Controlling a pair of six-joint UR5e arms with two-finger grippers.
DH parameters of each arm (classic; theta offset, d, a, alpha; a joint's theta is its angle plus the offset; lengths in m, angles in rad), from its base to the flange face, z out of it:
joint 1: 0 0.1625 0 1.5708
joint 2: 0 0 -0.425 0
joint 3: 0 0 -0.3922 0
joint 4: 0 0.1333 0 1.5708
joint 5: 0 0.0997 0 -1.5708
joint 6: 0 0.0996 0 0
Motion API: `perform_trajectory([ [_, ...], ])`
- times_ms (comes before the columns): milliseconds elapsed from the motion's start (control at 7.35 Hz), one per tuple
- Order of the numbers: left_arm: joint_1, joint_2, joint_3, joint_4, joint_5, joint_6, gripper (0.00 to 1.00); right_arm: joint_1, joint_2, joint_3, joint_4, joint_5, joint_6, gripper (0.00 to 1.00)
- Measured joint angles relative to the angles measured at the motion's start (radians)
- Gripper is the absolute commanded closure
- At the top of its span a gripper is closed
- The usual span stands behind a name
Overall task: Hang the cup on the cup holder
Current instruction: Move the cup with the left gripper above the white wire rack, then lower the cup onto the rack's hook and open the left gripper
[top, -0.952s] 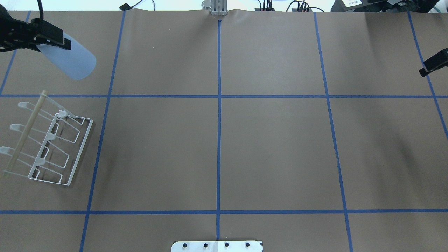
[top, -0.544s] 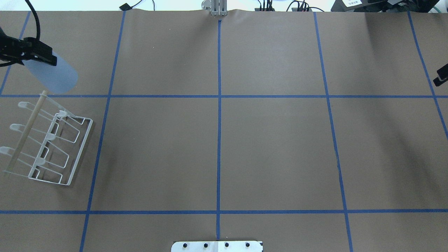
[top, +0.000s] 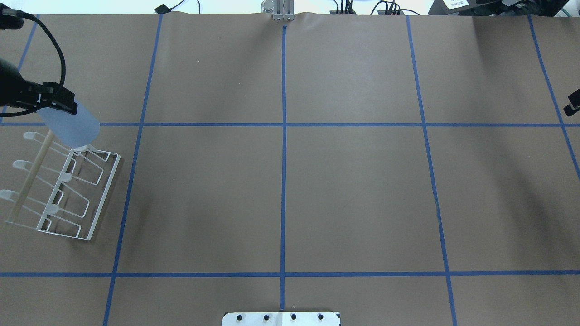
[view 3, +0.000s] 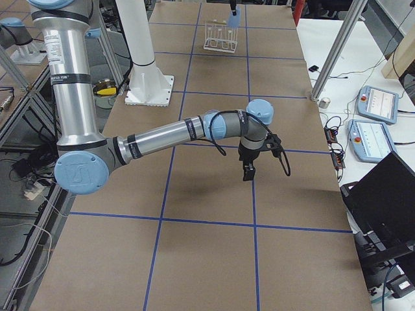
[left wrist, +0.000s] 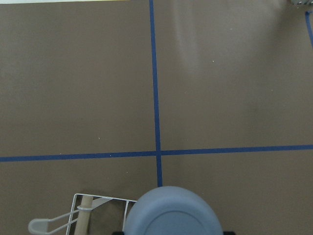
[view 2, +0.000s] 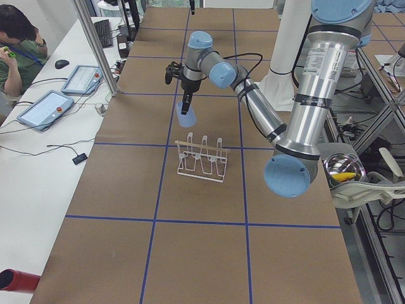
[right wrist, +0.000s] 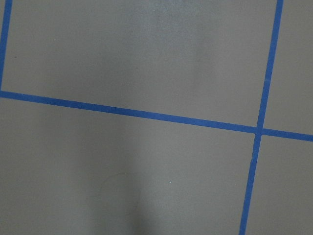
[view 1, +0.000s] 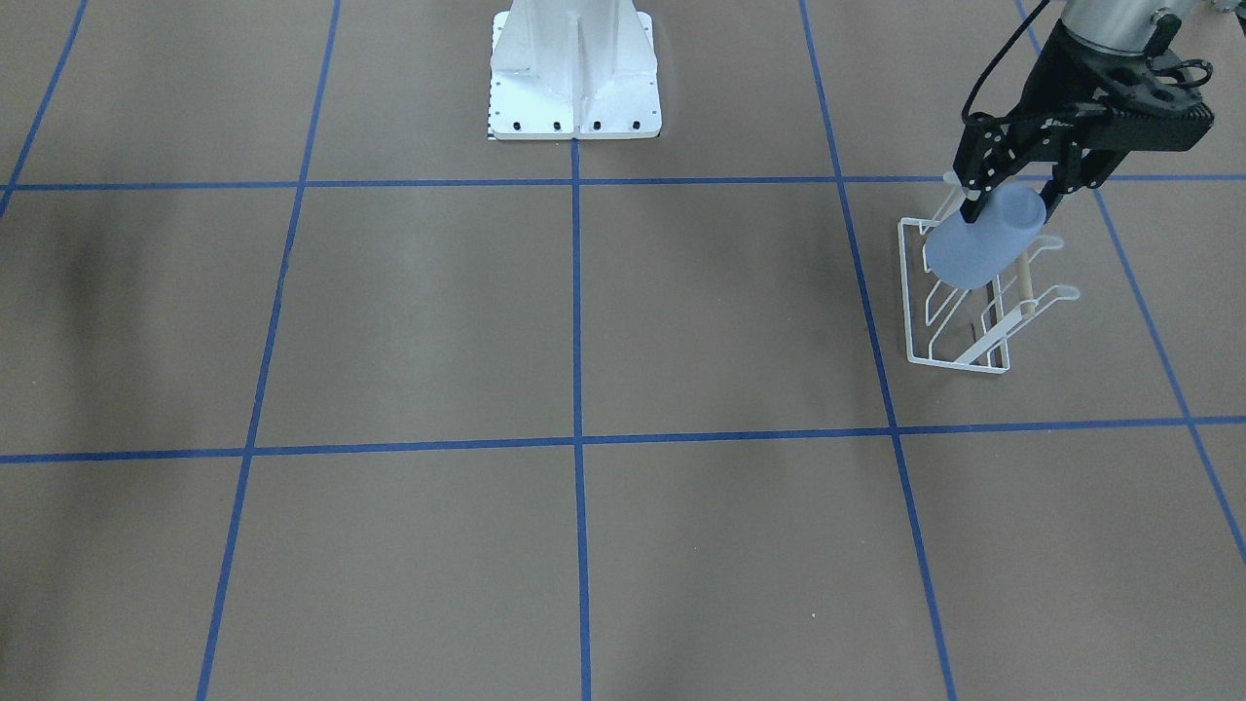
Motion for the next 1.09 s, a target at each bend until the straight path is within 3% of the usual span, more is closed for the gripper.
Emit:
perform_trajectory([
  [1088,0.040,0.015,0.072,-0.010,0.029,0.001,1.00,-0.001,0.003,-0.011,-0.006,0.002,0.003,0.00],
])
